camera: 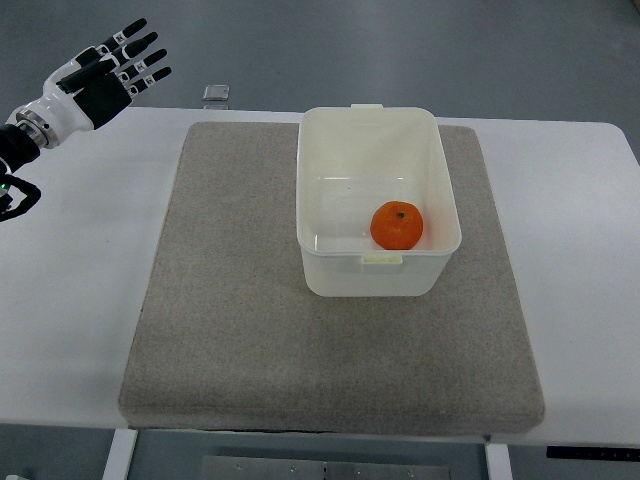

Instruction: Put orange in box with left hand

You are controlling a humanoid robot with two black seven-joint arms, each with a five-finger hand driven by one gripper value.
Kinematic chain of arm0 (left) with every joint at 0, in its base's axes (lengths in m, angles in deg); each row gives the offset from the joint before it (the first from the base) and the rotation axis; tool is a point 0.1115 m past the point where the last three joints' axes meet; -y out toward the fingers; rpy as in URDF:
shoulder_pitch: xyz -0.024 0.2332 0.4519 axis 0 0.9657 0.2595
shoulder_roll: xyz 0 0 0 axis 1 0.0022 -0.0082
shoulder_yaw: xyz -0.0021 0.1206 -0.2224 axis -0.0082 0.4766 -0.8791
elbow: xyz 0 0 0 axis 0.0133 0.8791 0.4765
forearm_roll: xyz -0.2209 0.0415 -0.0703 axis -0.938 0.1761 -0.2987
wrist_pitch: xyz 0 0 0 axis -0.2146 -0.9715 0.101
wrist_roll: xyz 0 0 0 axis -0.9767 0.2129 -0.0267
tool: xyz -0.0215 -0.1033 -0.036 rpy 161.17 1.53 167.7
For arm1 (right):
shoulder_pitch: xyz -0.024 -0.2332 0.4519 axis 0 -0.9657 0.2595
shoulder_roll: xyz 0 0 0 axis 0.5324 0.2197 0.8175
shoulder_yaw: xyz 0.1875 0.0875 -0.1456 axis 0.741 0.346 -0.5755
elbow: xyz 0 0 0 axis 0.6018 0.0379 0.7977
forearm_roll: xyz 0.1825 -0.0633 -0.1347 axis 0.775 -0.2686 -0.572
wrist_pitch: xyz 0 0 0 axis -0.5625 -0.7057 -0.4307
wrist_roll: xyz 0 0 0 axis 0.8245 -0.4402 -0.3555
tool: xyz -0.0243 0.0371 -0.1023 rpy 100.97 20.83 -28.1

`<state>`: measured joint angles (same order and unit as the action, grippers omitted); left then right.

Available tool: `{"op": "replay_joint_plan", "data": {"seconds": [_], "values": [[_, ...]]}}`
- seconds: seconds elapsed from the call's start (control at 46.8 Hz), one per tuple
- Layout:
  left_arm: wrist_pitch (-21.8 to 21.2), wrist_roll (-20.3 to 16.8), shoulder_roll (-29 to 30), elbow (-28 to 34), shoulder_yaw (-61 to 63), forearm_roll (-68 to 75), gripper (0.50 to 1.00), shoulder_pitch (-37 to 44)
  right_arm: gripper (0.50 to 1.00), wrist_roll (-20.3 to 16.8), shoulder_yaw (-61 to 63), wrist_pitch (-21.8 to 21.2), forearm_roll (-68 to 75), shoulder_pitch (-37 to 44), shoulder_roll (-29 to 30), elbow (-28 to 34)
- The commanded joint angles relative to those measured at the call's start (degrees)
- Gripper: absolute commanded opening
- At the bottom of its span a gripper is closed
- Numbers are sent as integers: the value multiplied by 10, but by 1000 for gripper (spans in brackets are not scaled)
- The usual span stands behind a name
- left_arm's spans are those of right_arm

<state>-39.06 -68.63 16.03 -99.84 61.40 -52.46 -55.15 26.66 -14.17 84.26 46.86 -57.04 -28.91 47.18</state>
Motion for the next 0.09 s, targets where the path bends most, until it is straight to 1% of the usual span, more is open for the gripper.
{"op": "replay_joint_plan", "data": {"seconds": [0.0,0.064], "values": [[0,0,1,0,-1,0,999,0,926,0,-1,0,-2,0,0,0],[0,0,1,0,-1,-1,999,-1,926,1,-1,0,-2,0,0,0]]}}
